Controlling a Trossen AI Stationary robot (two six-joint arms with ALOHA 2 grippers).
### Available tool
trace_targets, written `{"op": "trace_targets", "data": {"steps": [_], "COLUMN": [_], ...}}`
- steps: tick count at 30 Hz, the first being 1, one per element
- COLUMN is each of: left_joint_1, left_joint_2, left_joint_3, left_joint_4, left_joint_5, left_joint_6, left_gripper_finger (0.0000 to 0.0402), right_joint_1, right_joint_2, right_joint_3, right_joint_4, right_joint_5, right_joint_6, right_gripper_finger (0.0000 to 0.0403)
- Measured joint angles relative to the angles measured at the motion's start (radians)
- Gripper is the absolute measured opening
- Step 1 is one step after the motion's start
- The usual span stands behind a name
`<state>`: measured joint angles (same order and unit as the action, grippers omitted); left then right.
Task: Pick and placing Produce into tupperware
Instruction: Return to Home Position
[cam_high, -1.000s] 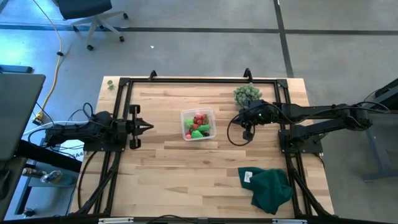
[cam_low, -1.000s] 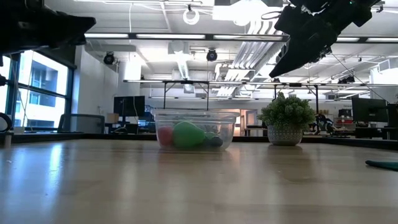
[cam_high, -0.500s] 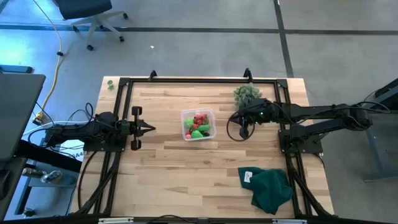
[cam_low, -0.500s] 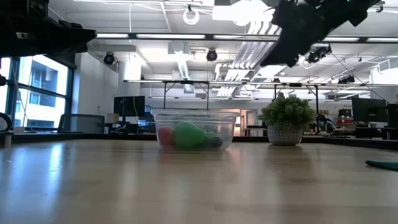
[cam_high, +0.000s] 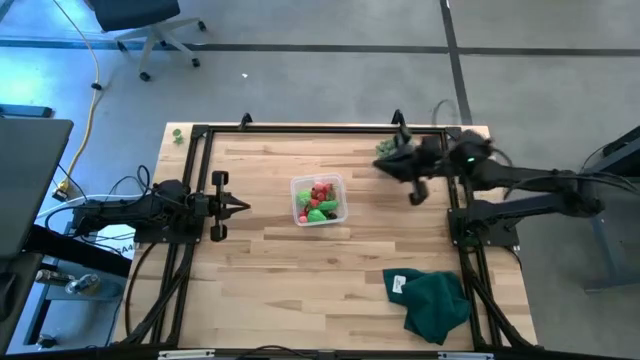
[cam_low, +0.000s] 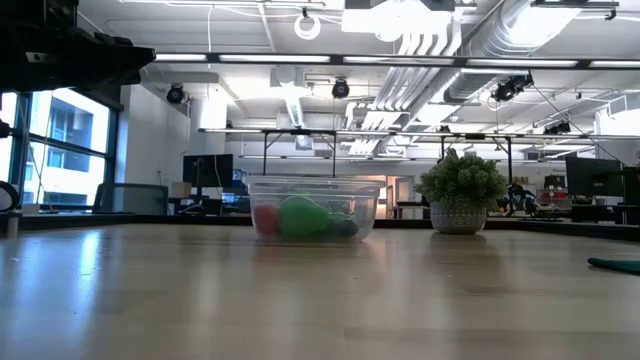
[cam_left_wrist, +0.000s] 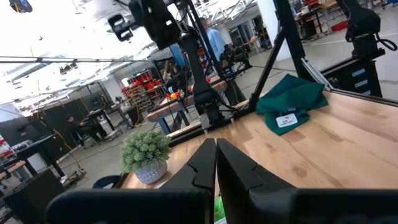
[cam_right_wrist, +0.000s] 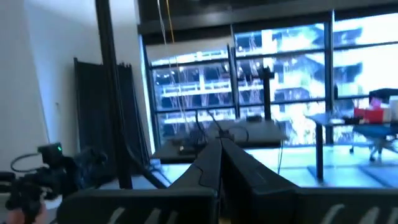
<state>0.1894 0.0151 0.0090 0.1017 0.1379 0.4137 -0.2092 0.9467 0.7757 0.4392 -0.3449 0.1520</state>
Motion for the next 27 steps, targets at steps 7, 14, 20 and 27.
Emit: {"op": "trace_targets", "data": {"steps": [7,14,20,27], "left_joint_1": [0.0,0.0,0.0,0.0], "left_joint_2": [0.0,0.0,0.0,0.0], "left_joint_3": [0.0,0.0,0.0,0.0], "left_joint_4": [0.0,0.0,0.0,0.0], "left_joint_5": [0.0,0.0,0.0,0.0], "left_joint_6": [0.0,0.0,0.0,0.0], "left_gripper_finger": [0.0005,0.0005,0.0005,0.0005], "right_joint_1": [-0.046,-0.046,-0.046,-0.045], "right_joint_2": [-0.235,-0.442,-0.623,-0.786], "right_joint_3": [-0.004,-0.135,-0.313,-0.474], "right_joint_4": [-0.128,-0.144,-0.053,0.05], "right_joint_5": [-0.014,0.0,0.108,0.106], "right_joint_6": [-0.038,-0.021,0.004,0.032], "right_gripper_finger": [0.0002,0.0002,0.0002,0.0002]}}
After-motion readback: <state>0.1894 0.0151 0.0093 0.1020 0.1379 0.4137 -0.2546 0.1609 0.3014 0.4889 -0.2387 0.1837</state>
